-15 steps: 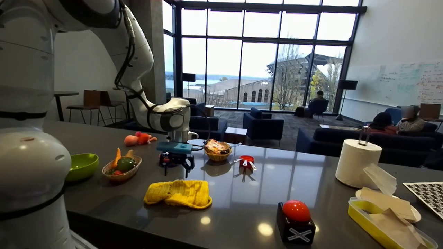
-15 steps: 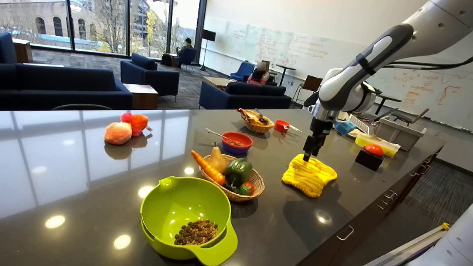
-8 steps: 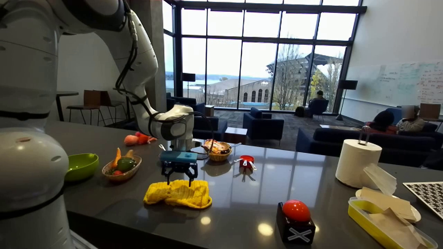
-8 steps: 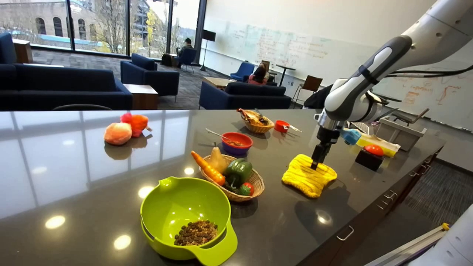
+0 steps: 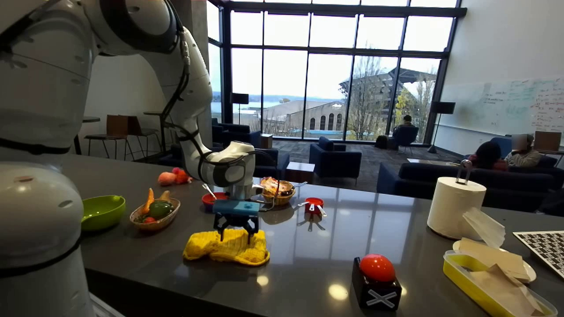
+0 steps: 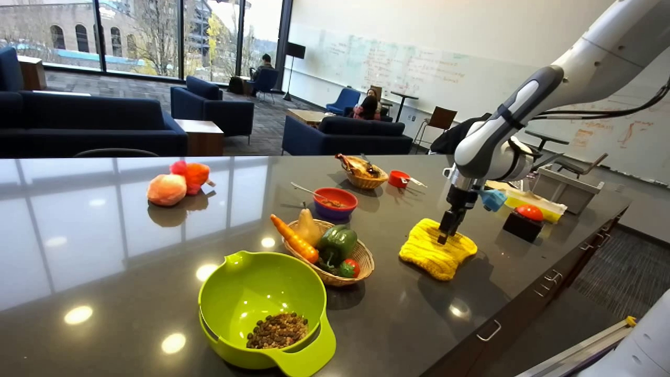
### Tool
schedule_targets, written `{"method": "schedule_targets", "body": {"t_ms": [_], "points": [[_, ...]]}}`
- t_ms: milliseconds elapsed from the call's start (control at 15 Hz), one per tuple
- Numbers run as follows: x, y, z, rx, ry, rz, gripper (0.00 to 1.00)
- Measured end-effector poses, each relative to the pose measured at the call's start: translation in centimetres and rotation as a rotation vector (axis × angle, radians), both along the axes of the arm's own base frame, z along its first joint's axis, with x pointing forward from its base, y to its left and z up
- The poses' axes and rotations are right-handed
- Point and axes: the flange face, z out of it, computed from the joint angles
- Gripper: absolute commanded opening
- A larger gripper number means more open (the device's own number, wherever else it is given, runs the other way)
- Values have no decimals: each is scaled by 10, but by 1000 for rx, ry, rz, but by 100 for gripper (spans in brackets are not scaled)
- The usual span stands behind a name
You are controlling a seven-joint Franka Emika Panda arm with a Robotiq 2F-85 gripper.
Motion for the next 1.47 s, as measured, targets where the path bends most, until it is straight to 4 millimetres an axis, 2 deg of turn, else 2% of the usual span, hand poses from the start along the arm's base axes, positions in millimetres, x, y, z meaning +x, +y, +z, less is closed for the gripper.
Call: {"method": "schedule_targets", "body": {"t_ms": [133, 200, 267, 333, 533, 933, 1067, 1133, 1267, 1467], "points": [[3, 7, -10, 13, 14, 2, 100], [3, 11, -15, 18, 24, 7, 93], [2, 14, -22, 23, 36, 14, 74], [1, 17, -27, 27, 46, 18, 71], [5, 15, -24, 25, 36, 14, 53], [8, 6, -16, 16, 19, 4, 1], [8, 7, -15, 16, 19, 6, 0], [8, 8, -14, 16, 20, 6, 3], [9, 11, -11, 15, 17, 5, 1], [14, 20, 2, 6, -8, 2, 2]]}}
